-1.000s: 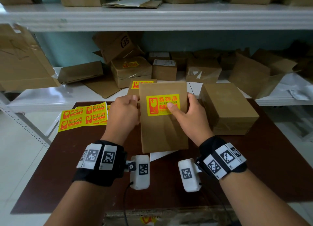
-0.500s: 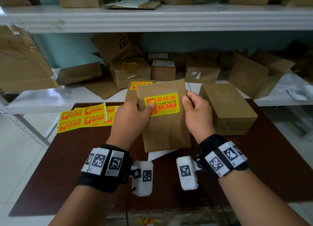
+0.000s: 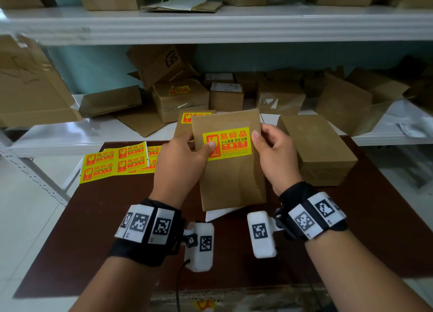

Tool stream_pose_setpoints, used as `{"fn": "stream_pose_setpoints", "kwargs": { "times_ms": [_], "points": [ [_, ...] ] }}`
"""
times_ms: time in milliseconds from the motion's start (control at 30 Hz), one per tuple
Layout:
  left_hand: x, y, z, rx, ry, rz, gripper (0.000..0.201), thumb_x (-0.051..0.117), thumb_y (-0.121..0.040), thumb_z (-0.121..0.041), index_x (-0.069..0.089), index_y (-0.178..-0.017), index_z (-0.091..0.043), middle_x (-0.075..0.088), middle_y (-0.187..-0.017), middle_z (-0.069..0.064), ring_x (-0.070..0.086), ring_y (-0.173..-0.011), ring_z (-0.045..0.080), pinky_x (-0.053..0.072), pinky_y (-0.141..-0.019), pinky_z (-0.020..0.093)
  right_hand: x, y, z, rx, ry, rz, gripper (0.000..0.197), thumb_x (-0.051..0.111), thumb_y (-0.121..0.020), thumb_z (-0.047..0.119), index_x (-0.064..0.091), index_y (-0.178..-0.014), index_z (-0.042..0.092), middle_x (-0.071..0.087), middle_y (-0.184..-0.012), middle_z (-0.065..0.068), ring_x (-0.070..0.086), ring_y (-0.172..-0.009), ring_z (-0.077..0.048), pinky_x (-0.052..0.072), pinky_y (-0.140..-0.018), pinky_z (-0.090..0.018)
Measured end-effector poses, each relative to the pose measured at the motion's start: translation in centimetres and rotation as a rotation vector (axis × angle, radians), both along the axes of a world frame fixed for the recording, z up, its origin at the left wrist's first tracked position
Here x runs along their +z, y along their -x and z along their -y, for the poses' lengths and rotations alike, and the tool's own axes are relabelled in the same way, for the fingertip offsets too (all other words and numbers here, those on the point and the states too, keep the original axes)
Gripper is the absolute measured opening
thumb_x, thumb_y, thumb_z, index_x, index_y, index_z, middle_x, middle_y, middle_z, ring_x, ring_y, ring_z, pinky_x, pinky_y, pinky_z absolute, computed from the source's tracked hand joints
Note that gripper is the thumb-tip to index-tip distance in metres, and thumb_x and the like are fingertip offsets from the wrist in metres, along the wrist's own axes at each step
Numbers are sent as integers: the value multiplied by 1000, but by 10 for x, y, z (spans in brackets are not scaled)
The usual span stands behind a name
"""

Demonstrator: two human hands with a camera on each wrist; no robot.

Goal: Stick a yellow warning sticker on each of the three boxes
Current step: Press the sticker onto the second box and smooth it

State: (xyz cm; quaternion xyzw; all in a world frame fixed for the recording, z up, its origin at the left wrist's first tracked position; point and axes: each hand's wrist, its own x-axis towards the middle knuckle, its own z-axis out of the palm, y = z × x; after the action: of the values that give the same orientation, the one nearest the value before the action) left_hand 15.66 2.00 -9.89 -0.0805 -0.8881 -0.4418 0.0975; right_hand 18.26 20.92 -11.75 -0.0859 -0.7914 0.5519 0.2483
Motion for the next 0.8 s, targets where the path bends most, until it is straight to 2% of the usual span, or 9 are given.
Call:
{"fn": "stream_pose_setpoints", "kwargs": {
  "times_ms": [100, 167, 233, 333, 433, 533, 600, 667, 800],
  "points": [
    [1, 1, 1, 2, -2, 8, 49, 70, -88, -47, 67, -127, -18, 74, -117, -1, 69, -106, 13, 58, -88, 39, 5, -2, 2, -17, 6, 22, 21, 52, -104, 28, 68, -115, 23, 70, -103, 13, 64, -97, -1, 55, -93, -34],
    [1, 1, 0, -7, -9, 5, 52, 72, -86, -48, 67, -128, -19, 74, -116, -2, 69, -105, 11, 59, -89, 39, 7, -5, 5, -21, 12, 44, 26, 59, -99, 42, 62, -115, 22, 65, -99, 16, 61, -92, 4, 54, -82, -25],
    [1, -1, -2, -23, -3, -3, 54, 74, -84, -48, 66, -129, -18, 74, -117, -3, 68, -106, 9, 59, -88, 38, 7, -9, 9, -49, -22, 67, 39, 70, -87, 53, 55, -111, 26, 63, -95, 16, 60, -87, 5, 47, -69, -16],
    [1, -2, -4, -34, 6, -14, 56, 75, -83, -47, 66, -130, -19, 74, -118, -3, 68, -107, 9, 59, -88, 36, 5, -8, 9, -106, -18, 59, 42, 78, -81, 51, 54, -103, 24, 65, -89, 12, 62, -81, 2, 46, -64, -17],
    [0, -1, -3, -33, 0, -11, 58, 76, -82, -48, 65, -131, -18, 73, -119, -3, 67, -109, 9, 59, -89, 36, 0, -3, 5, -82, 84, 30, 32, 76, -85, 43, 60, -102, 22, 70, -95, 6, 67, -89, -8, 57, -78, -33],
    [-1, 1, -2, -32, -49, -5, 57, 77, -81, -48, 67, -129, -19, 74, -116, -4, 68, -107, 8, 60, -88, 38, -1, -1, 2, -30, 135, 18, 11, 68, -95, 33, 62, -102, 26, 71, -104, 5, 67, -100, -12, 56, -94, -45],
    [-1, 1, -1, -34, -75, 4, 55, 77, -82, -46, 67, -129, -19, 74, -116, -4, 68, -106, 8, 60, -86, 39, 0, 0, -2, -7, 160, 12, 4, 61, -100, 27, 65, -101, 28, 72, -104, 4, 68, -101, -14, 55, -96, -47],
    [-2, 1, -1, -34, -97, 12, 53, 76, -83, -45, 66, -128, -18, 74, -116, -4, 69, -105, 9, 61, -84, 40, 3, 0, -3, 3, 175, 8, 13, 54, -104, 25, 67, -105, 28, 73, -106, 4, 69, -102, -13, 55, -97, -47],
    [-2, 4, 1, -37, -101, 7, 43, 71, -89, -41, 67, -127, -20, 74, -116, -4, 68, -107, 11, 59, -88, 42, 8, -2, -2, 17, 181, 24, 29, 45, -107, 24, 65, -128, 26, 70, -113, 12, 65, -108, -6, 53, -101, -39]
  ]
}}
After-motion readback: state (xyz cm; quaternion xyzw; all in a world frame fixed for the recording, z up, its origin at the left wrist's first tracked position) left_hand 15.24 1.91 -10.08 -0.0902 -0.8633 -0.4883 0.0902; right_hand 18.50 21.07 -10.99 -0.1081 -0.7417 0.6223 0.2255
